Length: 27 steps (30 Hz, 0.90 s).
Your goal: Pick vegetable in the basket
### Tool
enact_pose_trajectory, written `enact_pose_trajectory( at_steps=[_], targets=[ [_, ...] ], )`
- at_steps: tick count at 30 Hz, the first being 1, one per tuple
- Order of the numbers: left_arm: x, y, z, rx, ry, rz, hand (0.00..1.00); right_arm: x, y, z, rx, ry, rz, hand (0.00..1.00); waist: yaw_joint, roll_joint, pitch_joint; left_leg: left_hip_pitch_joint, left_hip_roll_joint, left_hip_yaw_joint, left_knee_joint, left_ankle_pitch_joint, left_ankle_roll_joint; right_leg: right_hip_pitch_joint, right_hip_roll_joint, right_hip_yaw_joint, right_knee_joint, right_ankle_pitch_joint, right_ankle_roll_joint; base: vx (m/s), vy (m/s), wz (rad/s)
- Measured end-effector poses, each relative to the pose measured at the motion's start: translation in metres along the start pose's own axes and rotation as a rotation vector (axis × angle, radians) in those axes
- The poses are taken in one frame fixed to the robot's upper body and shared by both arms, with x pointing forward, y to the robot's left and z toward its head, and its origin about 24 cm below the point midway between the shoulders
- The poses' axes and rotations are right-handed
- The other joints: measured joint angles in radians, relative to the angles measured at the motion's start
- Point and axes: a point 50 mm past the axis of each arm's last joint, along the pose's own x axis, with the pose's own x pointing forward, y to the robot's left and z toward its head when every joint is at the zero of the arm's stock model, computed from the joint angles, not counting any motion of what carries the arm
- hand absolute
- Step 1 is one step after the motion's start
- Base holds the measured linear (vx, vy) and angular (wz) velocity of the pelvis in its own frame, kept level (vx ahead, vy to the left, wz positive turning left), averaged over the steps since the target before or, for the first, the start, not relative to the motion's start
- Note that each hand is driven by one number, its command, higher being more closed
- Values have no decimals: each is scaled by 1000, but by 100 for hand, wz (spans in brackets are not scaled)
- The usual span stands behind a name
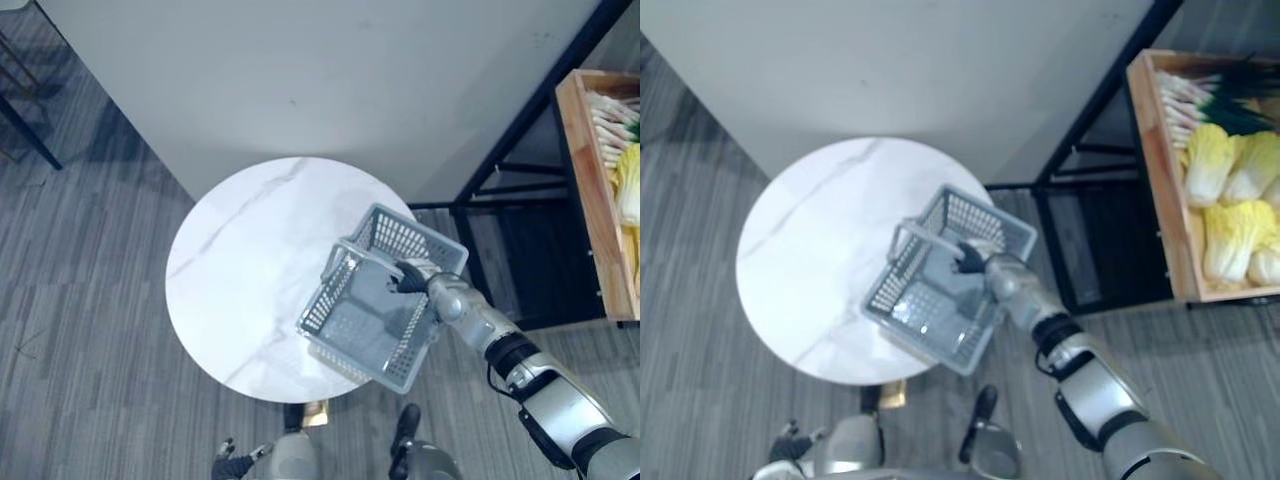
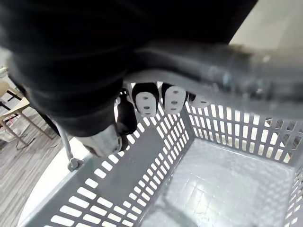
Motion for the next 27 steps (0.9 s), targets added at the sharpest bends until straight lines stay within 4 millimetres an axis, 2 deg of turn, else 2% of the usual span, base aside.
enact_pose_trajectory(
  at_steps=[7,9,10,11,15,17,20,23,27],
  targets=[
    [3,6,9,44,-20,2,0,-5,10,25,-65,-122,83,100,-7,-29,-14,28,6,45,0,-1,-2,-2,9,46,0,7,-4,14,-3,-16],
    [3,6,9,48,-18,-1,0,-8,2,33,-90,-169,59,100,-10,-37,-19,40,7,62,0,-3,-4,-2,12,65,-4,16,-5,-16,7,-41],
    [3,15,2,108,16,12,0,-23,-16,46,-152,-272,-8,100,-42,-64,-61,53,8,96,0,-4,-5,-7,19,102,-18,34,-7,-46,-1,-61],
    [2,18,-4,123,37,17,0,-29,-14,44,-167,-292,-1,100,-43,-68,-95,54,10,109,-1,-7,-9,-16,22,116,-18,36,-6,-43,-9,-51],
    [0,22,-12,136,68,21,0,-38,-15,41,-197,-308,5,100,-65,-66,-136,57,17,119,-3,-6,-10,-20,30,128,-15,38,-7,-7,-16,-12],
    [-1,23,-15,139,74,23,0,-46,-24,40,-243,-339,-11,100,-64,-63,-150,71,26,138,-4,-8,-12,-21,42,147,-16,42,-12,8,-25,-24],
    [-3,22,-20,183,87,11,0,-58,-37,37,-300,-370,-30,100,-76,-47,-180,78,37,152,-4,-8,-13,-21,54,157,-16,44,-14,23,-27,-15],
    [-5,21,-24,196,97,3,0,-62,-41,31,-300,-367,-28,100,-89,-30,-199,84,42,162,-6,-8,-14,-21,61,167,-16,44,-14,15,-18,-11],
    [-6,17,-28,212,108,-14,0,-71,-46,13,-336,-314,-19,100,-90,-8,-212,85,40,161,-4,-8,-14,-20,61,167,-16,44,-14,0,0,0]
  ],
)
